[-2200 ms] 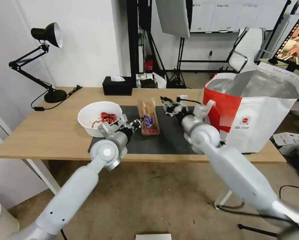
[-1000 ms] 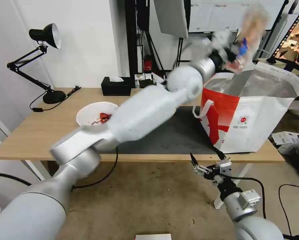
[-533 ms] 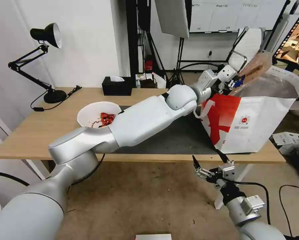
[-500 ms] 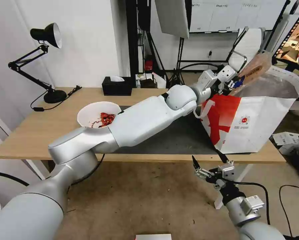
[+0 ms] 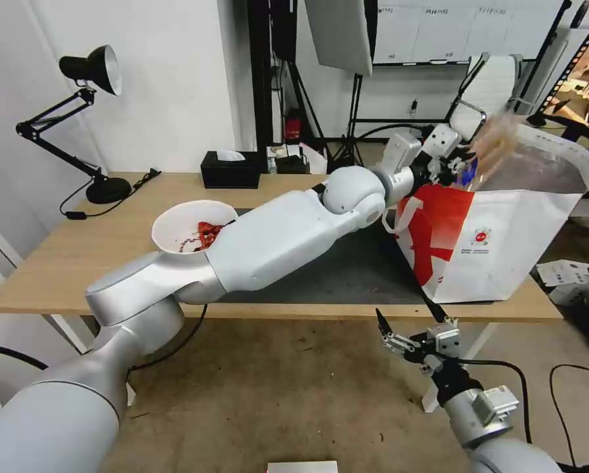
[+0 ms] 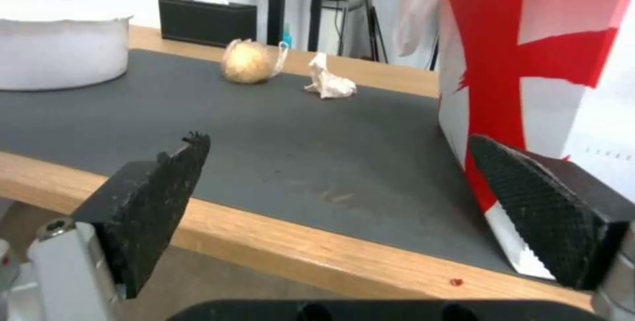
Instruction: Pick up the trash from the table and place it into the takeout bag.
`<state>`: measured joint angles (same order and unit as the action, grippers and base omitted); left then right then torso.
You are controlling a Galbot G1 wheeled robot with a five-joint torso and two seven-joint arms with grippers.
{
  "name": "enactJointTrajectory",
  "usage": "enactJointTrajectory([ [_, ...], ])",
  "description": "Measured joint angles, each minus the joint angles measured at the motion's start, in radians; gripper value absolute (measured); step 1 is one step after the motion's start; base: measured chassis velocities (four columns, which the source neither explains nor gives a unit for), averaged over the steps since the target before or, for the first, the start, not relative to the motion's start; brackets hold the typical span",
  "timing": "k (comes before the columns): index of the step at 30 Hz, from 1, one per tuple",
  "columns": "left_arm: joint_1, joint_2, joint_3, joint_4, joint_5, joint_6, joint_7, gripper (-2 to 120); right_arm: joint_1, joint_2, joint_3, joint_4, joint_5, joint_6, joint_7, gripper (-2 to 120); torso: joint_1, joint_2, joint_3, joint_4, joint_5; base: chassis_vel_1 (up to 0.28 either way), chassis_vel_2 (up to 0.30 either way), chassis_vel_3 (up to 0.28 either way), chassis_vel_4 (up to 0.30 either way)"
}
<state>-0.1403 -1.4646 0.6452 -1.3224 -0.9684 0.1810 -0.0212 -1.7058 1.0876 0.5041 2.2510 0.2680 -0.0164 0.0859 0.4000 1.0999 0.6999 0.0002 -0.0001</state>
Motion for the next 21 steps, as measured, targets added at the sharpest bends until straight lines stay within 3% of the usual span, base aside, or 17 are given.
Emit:
enactJointTrajectory([
  [2, 0.008, 0.029, -0.008, -0.047, -0.010, 0.000, -0.017, 49, -0.015, 0.004, 0.024, 0.008, 0.000, 0.000, -0.001, 100, 0.000, 0.000, 0.000, -0.0001, 0.0000, 0.000, 0.000, 0.000, 0.000],
  [4, 0.016, 0.045, -0.012, -0.072, -0.011, 0.000, -0.024, 52, -0.024, 0.008, 0.034, 0.014, 0.000, 0.000, -0.002, 100, 0.000, 0.000, 0.000, -0.0004, 0.0000, 0.000, 0.000, 0.000, 0.000],
  [6, 0.057, 0.111, -0.035, -0.167, -0.008, 0.000, -0.053, 64, -0.049, 0.023, 0.067, 0.038, 0.001, 0.000, -0.004, 100, 0.000, 0.000, 0.000, -0.0007, 0.0000, 0.000, 0.000, 0.000, 0.000],
  [7, 0.057, 0.111, -0.035, -0.167, -0.008, 0.000, -0.053, 64, -0.049, 0.023, 0.067, 0.038, 0.001, 0.000, -0.004, 100, 0.000, 0.000, 0.000, -0.0007, 0.0000, 0.000, 0.000, 0.000, 0.000],
  [10, 0.167, 0.251, -0.100, -0.334, 0.008, 0.053, -0.117, 75, -0.069, 0.027, 0.090, 0.067, -0.002, -0.017, 0.001, 100, 0.000, 0.000, 0.000, -0.0005, -0.0003, 0.000, 0.000, 0.000, 0.000],
  [11, 0.167, 0.251, -0.100, -0.334, 0.008, 0.053, -0.117, 75, -0.069, 0.027, 0.090, 0.067, -0.002, -0.017, 0.001, 100, 0.000, 0.000, 0.000, -0.0005, -0.0003, 0.000, 0.000, 0.000, 0.000],
  [12, 0.283, 0.356, -0.180, -0.446, 0.028, 0.076, -0.141, 83, -0.079, 0.022, 0.096, 0.074, -0.002, -0.023, 0.011, 100, 0.000, 0.000, 0.000, 0.0006, -0.0006, 0.000, 0.000, 0.000, 0.000],
  [13, 0.338, 0.403, -0.224, -0.493, 0.042, 0.079, -0.143, 87, -0.085, 0.020, 0.098, 0.076, -0.001, -0.023, 0.013, 100, 0.000, 0.000, 0.000, 0.0002, -0.0009, 0.000, 0.000, 0.000, 0.000],
  [14, 0.338, 0.403, -0.224, -0.493, 0.042, 0.079, -0.143, 87, -0.085, 0.020, 0.098, 0.076, -0.001, -0.023, 0.013, 100, 0.000, 0.000, 0.000, 0.0002, -0.0009, 0.000, 0.000, 0.000, 0.000],
  [15, 0.463, 0.495, -0.320, -0.581, 0.076, 0.081, -0.147, 95, -0.093, 0.018, 0.101, 0.078, 0.005, -0.020, 0.018, 100, 0.000, 0.000, 0.000, 0.0006, -0.0007, 0.000, 0.000, 0.000, 0.000],
  [16, 0.546, 0.539, -0.375, -0.626, 0.097, 0.081, -0.142, 96, -0.096, 0.017, 0.102, 0.080, 0.010, -0.019, 0.020, 100, 0.000, 0.000, 0.000, 0.0006, -0.0006, 0.000, 0.000, 0.000, 0.000],
  [17, 0.546, 0.539, -0.375, -0.626, 0.097, 0.081, -0.142, 96, -0.096, 0.017, 0.102, 0.080, 0.010, -0.019, 0.020, 100, 0.000, 0.000, 0.000, 0.0006, -0.0006, 0.000, 0.000, 0.000, 0.000],
  [19, 0.798, 0.631, -0.546, -0.730, 0.180, 0.070, -0.122, 99, -0.100, 0.017, 0.101, 0.087, 0.027, -0.016, 0.024, 100, 0.000, 0.000, 0.000, 0.0005, -0.0008, 0.000, 0.000, 0.000, 0.000],
  [20, 0.864, 0.643, -0.595, -0.753, 0.205, 0.061, -0.114, 100, -0.102, 0.017, 0.099, 0.089, 0.033, -0.015, 0.025, 100, 0.000, 0.000, 0.000, 0.0003, -0.0007, 0.000, 0.000, 0.000, 0.000],
  [21, 0.864, 0.643, -0.595, -0.753, 0.205, 0.061, -0.114, 100, -0.102, 0.017, 0.099, 0.089, 0.033, -0.015, 0.025, 100, 0.000, 0.000, 0.000, 0.0003, -0.0007, 0.000, 0.000, 0.000, 0.000],
])
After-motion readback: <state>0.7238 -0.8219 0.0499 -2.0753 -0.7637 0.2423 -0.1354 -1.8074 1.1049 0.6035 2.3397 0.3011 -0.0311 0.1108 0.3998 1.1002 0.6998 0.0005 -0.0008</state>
